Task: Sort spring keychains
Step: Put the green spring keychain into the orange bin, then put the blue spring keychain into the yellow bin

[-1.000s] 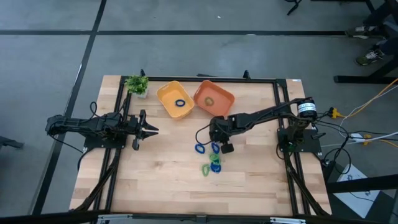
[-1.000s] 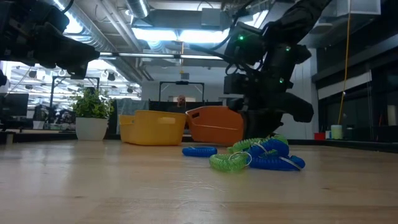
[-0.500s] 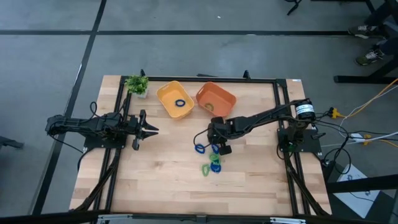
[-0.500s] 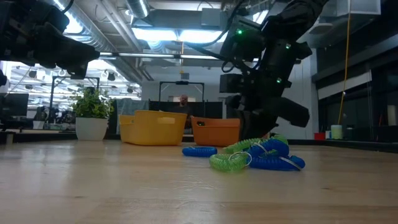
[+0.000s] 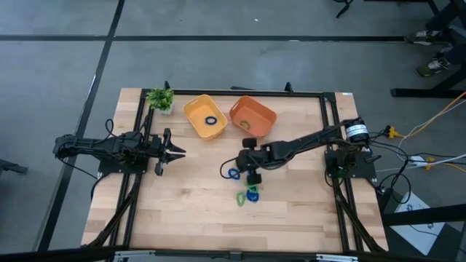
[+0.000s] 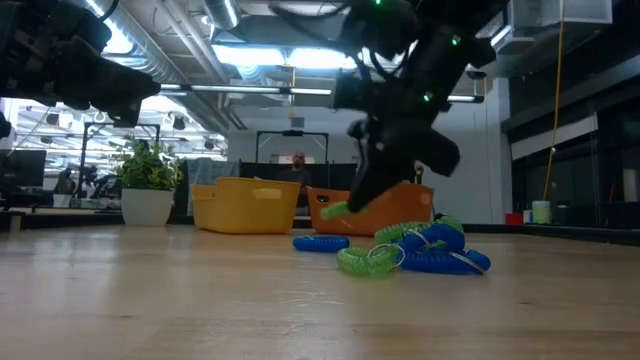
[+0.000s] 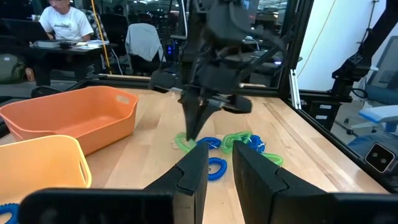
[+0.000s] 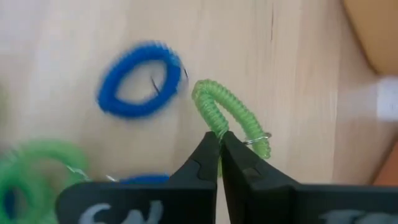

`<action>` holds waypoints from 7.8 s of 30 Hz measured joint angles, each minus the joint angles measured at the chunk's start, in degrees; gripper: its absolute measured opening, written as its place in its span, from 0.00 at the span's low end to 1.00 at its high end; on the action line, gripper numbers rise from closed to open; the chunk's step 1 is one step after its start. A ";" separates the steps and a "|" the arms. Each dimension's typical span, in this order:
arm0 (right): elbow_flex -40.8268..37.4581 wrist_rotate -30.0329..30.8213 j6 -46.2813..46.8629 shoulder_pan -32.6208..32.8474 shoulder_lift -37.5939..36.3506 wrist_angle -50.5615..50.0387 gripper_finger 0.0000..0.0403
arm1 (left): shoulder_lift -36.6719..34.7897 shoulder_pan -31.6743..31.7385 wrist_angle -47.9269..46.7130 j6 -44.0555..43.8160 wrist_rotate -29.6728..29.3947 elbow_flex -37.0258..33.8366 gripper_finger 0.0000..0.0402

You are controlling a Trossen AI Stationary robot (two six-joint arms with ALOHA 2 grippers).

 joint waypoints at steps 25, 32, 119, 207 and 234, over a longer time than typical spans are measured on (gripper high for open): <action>0.40 -7.93 1.97 4.12 -0.15 16.55 0.01 | 0.00 0.00 0.00 0.00 0.01 0.00 0.17; 0.40 -6.65 1.95 4.10 -0.08 16.58 0.01 | 0.00 0.00 0.00 0.00 0.00 0.00 0.17; -19.01 16.39 1.33 -20.21 -14.31 23.90 0.30 | 0.00 0.00 0.00 0.00 -0.01 0.00 0.17; -15.93 -14.13 -0.36 8.72 -14.29 21.75 0.36 | 0.00 0.00 -0.01 0.00 0.00 0.00 0.17; -7.93 -10.31 -1.00 10.41 -14.24 -2.96 0.36 | 0.00 0.00 0.00 0.00 0.01 0.00 0.17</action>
